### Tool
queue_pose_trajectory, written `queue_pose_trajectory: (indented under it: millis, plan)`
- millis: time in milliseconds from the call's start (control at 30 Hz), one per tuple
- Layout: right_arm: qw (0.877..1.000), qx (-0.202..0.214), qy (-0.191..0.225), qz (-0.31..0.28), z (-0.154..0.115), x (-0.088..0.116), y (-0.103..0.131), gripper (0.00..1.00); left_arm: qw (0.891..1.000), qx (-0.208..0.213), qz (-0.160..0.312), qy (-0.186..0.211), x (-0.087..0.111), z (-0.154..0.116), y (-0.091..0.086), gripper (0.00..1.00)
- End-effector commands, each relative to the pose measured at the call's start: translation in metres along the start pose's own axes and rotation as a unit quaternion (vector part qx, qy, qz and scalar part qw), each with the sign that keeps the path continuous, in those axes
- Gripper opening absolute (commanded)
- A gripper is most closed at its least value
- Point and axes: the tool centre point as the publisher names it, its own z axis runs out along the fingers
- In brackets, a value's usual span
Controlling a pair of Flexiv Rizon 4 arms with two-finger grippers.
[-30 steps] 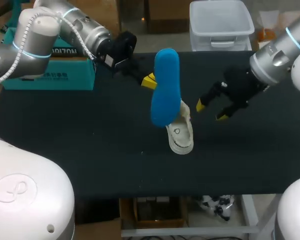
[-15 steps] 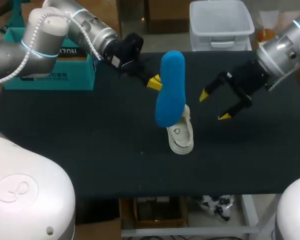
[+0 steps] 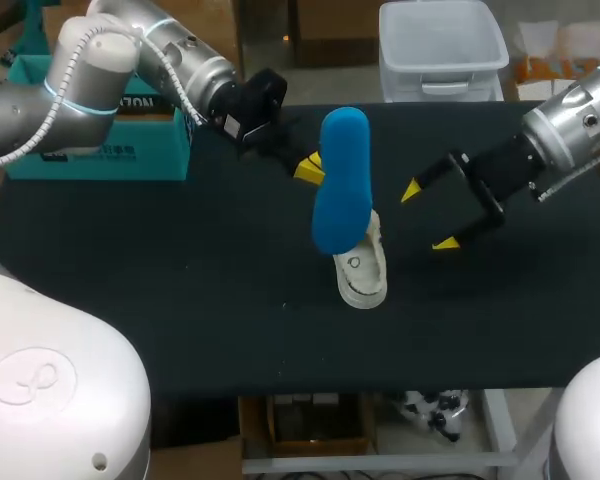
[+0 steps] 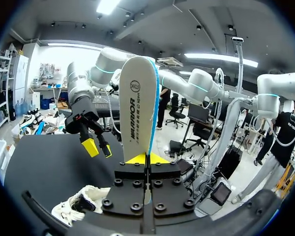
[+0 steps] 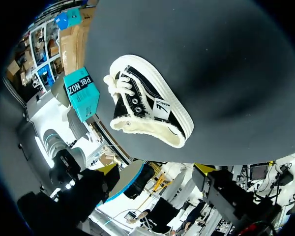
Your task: Open the shoe tongue, take the insole out of the shoe, put the insole back into the shoe, and pack the shoe into the shoebox
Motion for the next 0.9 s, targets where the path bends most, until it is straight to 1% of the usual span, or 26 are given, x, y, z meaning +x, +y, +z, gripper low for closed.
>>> queue_pose_trajectory:
  millis: [33, 67, 100, 133, 167, 200, 233, 300, 333, 433, 600, 667, 767, 900]
  plan:
    - [1.0, 0.023, -0.001, -0.001, -0.001, 0.001, 0.004, 1.0, 1.0, -0.009, 0.011, -0.013, 0.005, 0.007, -0.005, 0.0]
    - [0.999, 0.035, 0.01, 0.015, -0.001, 0.003, 0.005, 1.0, 1.0, -0.009, 0.014, -0.013, 0.005, 0.008, -0.005, 0.0]
    - [0.998, 0.047, 0.008, 0.033, 0.0, 0.006, 0.006, 1.0, 1.0, -0.008, 0.014, -0.014, 0.005, 0.008, -0.005, 0.0]
    - [0.998, 0.047, 0.019, 0.046, 0.0, 0.008, 0.006, 1.0, 1.0, -0.007, 0.015, -0.014, 0.004, 0.008, -0.004, 0.0]
    - [0.996, 0.057, 0.033, 0.06, 0.0, 0.01, 0.005, 1.0, 1.0, -0.006, 0.017, -0.016, 0.004, 0.008, -0.004, 0.0]
    - [0.994, 0.065, 0.036, 0.075, 0.001, 0.012, 0.005, 1.0, 1.0, -0.005, 0.018, -0.017, 0.003, 0.008, -0.003, 0.0]
    - [0.994, 0.057, 0.043, 0.08, 0.0, 0.014, 0.003, 1.0, 1.0, -0.003, 0.018, -0.017, 0.002, 0.008, -0.003, 0.0]
    - [0.993, 0.063, 0.052, 0.091, 0.0, 0.017, 0.0, 1.0, 1.0, 0.0, 0.018, -0.019, 0.001, 0.008, -0.002, 0.0]
    - [0.992, 0.056, 0.06, 0.092, 0.0, 0.019, -0.001, 1.0, 1.0, 0.001, 0.016, -0.023, 0.0, 0.008, -0.002, 0.0]
    - [0.99, 0.061, 0.076, 0.1, 0.002, 0.018, -0.002, 1.0, 0.999, -0.009, 0.019, -0.048, 0.0, 0.009, -0.002, 0.0]
    - [0.985, 0.073, 0.094, 0.128, 0.009, 0.009, 0.004, 1.0, 0.994, -0.036, 0.054, -0.083, 0.01, 0.016, 0.0, 0.0]
    - [0.982, 0.081, 0.102, 0.137, 0.012, 0.007, 0.006, 1.0, 0.993, -0.039, 0.069, -0.083, 0.012, 0.018, 0.002, 0.0]
    - [0.979, 0.088, 0.108, 0.148, 0.014, 0.007, 0.009, 1.0, 0.992, -0.044, 0.08, -0.092, 0.014, 0.02, 0.005, 0.0]
    - [0.976, 0.097, 0.117, 0.153, 0.018, 0.011, 0.013, 1.0, 0.986, -0.061, 0.1, -0.12, 0.02, 0.028, 0.007, 0.0]
